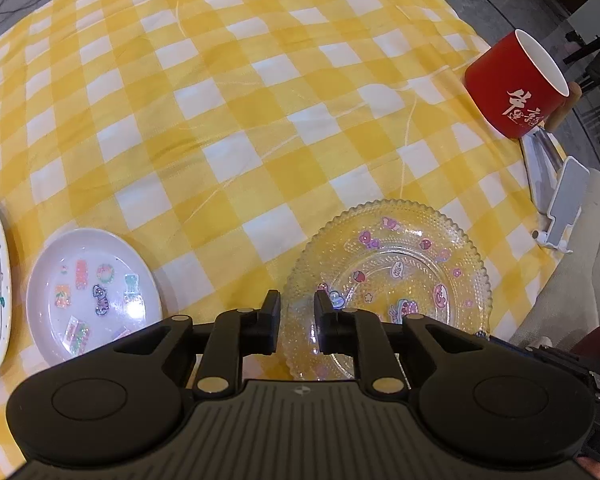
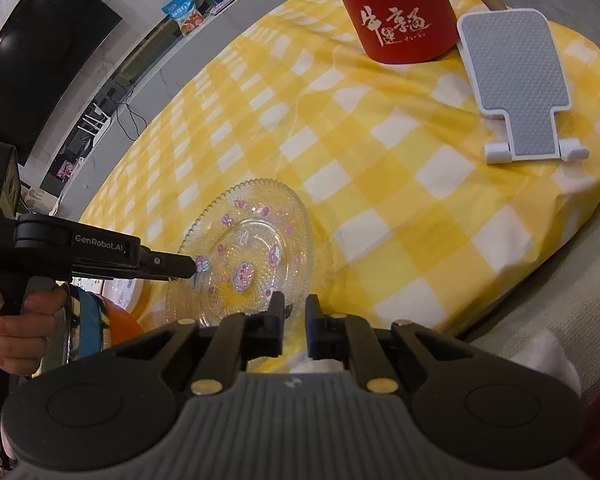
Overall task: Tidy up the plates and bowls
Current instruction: 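Lift the glass plate with both grippers and carry it toward the small white plate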
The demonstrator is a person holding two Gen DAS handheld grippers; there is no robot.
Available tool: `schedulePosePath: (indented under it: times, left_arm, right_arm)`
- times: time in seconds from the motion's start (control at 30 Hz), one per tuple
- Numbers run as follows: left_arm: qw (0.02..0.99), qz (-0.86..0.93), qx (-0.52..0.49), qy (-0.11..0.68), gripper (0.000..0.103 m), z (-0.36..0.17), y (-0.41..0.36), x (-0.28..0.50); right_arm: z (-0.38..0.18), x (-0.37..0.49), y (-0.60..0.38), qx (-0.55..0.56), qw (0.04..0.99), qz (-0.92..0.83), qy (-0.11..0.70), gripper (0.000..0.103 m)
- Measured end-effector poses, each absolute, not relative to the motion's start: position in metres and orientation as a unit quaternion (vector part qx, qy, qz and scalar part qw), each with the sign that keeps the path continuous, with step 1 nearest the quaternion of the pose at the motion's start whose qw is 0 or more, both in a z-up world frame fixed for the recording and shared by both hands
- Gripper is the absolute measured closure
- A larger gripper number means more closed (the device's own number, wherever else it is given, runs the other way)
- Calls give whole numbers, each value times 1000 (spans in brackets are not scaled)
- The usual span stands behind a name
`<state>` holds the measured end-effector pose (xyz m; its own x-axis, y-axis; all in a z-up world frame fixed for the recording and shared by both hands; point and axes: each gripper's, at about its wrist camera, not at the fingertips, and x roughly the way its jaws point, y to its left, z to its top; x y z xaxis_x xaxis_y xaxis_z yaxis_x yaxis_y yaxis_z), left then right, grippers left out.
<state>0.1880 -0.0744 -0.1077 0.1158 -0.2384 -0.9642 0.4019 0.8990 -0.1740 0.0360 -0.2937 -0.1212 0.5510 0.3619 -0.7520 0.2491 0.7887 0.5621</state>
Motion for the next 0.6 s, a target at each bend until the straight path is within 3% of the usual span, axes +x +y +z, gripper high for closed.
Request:
schedulePosePath:
  times: [0.3, 0.5, 0.6]
  left_arm:
    - [755, -213, 89, 614, 82, -107, -83, 183]
    - [774, -207, 86, 592, 73, -100, -82, 178]
    - [794, -194, 92, 569, 63, -91, -82, 176]
  right_arm:
    - [-119, 35, -293, 312, 824, 14, 472, 92]
    - [-116, 31, -296, 312, 833, -1, 457, 91]
    - [-113, 30, -299, 311, 839, -12, 446, 79]
